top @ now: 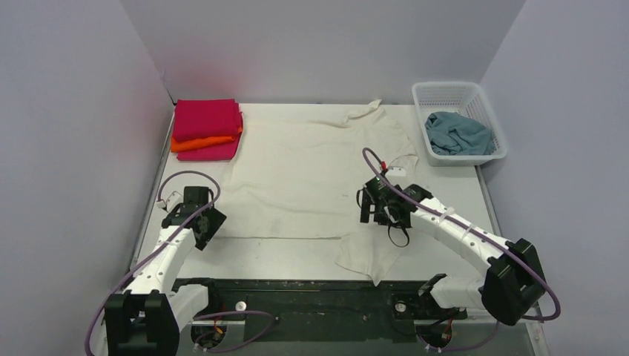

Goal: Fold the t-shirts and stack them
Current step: Grab the side of the flattened tshirt closest away from the robot with both arms

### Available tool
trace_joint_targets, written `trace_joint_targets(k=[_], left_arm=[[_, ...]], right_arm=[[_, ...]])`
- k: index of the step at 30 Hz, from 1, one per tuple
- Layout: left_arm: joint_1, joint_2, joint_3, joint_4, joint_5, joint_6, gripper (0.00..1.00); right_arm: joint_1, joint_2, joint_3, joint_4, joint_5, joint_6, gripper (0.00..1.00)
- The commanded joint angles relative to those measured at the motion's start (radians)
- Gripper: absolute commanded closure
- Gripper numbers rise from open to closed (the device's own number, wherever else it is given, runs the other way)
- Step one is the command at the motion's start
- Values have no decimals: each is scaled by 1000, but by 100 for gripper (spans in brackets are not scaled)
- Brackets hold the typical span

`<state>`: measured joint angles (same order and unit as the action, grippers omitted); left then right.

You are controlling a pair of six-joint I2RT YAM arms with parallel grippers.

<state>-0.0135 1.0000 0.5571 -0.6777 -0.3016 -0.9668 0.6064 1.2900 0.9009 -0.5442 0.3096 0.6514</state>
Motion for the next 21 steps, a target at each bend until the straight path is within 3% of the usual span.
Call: trace_joint_targets(k=[1,7,13,15,16,18,21], left_arm=[[32,58,-16,158,61,-28,30],[49,170,-63,252,103,-48,53],[50,193,-87,251,95,-47,58],[50,190,-98,253,89,-47,66],[50,189,-103,255,90,-48,79],[50,181,-106,252,89,-51,96],[50,168,-99,238,79,-47,100]], right_arm=[[72,-127,-120,-48,-54,84,6],[124,-290,-224,-55,-115,135,6],[132,-354,-253,-120,-118,152,6],[138,-358,-259,-131,-124,158,6],[146,-358,-262,-134,-126,159,7],[175,-355,-259,-146,-141,150,10],[262,-325,-252,-173,-135,142,16]])
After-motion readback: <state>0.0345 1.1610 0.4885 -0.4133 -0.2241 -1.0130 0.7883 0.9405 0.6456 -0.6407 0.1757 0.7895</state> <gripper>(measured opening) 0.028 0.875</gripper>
